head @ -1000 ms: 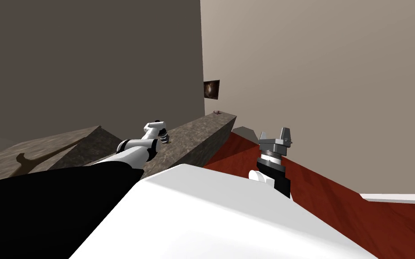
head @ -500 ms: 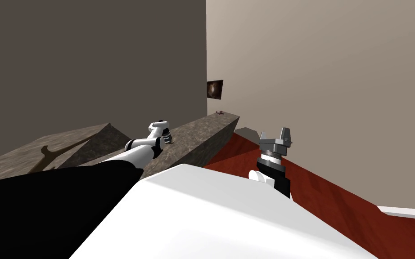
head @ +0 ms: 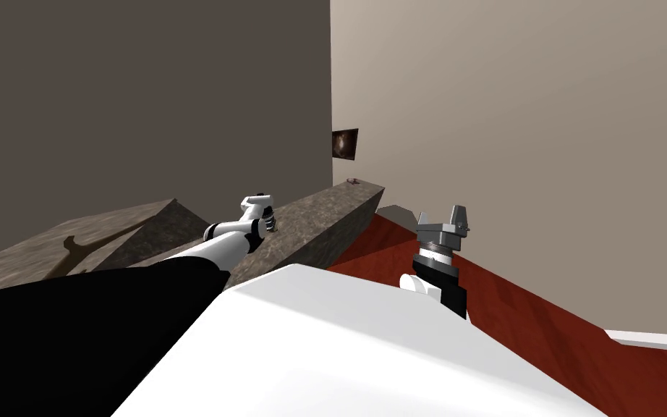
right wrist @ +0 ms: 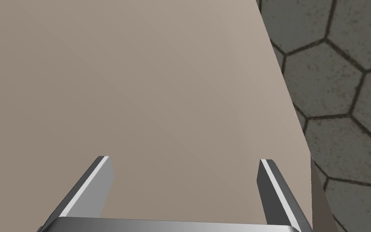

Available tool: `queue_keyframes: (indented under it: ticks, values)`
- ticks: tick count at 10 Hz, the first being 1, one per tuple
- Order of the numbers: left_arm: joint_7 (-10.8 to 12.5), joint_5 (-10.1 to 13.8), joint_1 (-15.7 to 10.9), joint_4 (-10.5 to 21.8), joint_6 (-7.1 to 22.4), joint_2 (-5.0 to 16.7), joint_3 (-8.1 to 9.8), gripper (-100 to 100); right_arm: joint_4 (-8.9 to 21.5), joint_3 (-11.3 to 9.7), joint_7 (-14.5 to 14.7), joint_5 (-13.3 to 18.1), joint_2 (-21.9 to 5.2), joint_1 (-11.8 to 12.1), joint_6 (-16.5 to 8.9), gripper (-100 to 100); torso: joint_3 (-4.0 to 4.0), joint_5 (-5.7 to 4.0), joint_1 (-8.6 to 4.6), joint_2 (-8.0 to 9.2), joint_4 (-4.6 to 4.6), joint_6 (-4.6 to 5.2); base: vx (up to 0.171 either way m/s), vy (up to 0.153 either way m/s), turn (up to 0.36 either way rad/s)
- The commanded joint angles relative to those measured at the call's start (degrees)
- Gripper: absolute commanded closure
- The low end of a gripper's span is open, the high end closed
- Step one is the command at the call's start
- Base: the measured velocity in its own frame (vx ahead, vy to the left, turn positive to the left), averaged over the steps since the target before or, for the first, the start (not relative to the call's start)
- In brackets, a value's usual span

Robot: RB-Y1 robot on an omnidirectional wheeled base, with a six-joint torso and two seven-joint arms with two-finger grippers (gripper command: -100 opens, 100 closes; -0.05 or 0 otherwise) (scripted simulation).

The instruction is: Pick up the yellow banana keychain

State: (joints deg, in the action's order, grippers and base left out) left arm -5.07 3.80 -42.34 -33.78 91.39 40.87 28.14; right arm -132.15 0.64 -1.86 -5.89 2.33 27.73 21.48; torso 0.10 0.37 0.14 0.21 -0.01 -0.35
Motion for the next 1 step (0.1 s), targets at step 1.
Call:
queue_keyframes:
  ticks: [1]
  values:
    - [0.0, 0.0, 0.0, 0.0, 0.0, 0.0, 0.00, 0, 0.0, 0.0, 0.0, 0.0, 0.0, 0.0, 0.0, 0, 0.00, 0.00, 0.00, 0.00, 0.00, 0.00, 0.000, 0.000, 0.000]
